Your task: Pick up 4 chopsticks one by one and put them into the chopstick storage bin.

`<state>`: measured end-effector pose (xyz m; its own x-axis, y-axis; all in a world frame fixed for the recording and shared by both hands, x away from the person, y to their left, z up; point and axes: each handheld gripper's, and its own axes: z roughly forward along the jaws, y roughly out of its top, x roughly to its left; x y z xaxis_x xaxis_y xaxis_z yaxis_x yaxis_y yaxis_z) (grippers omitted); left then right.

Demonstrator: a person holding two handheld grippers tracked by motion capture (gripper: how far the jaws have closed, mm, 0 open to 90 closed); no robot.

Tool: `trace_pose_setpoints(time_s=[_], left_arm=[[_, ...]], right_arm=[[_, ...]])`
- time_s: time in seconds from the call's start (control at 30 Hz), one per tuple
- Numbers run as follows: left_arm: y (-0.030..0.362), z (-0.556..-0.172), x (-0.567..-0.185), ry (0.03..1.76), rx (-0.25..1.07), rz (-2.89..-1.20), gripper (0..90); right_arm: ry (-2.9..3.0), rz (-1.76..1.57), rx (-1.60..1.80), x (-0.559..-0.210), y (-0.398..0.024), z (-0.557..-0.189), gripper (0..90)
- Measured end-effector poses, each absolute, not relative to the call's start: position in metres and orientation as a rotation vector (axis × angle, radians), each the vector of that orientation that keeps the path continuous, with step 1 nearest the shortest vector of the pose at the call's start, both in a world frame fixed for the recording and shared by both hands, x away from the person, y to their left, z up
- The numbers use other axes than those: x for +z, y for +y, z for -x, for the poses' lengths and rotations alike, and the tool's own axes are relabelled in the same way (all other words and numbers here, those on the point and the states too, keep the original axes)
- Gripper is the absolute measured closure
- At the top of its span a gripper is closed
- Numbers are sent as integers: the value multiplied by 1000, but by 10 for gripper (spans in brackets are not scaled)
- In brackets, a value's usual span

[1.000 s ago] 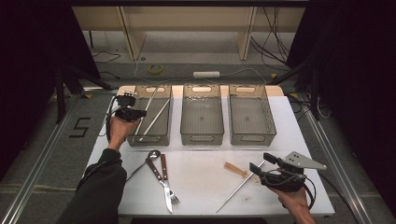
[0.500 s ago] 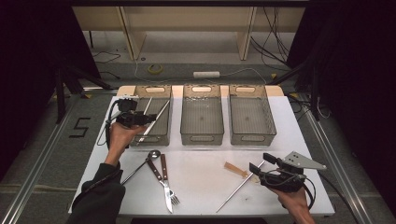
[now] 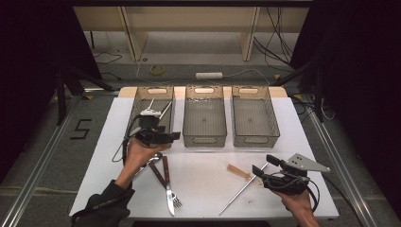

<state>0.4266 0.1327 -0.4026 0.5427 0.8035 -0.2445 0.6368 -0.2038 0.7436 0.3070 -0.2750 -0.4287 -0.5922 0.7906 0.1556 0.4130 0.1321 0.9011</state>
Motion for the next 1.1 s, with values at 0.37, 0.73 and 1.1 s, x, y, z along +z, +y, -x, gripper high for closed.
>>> trace_pose_setpoints(time_s=[0.37, 0.73, 1.1], left_arm=[[85, -391, -411, 1051, 202, -1977, 220], [56, -363, -425, 997, 173, -1993, 212], [15, -337, -440, 884, 130, -2114, 191]], right_arm=[[2054, -1163, 1449, -428, -275, -307, 292], [2051, -1177, 1444, -429, -276, -308, 292], [2045, -1172, 1441, -428, -275, -307, 292]])
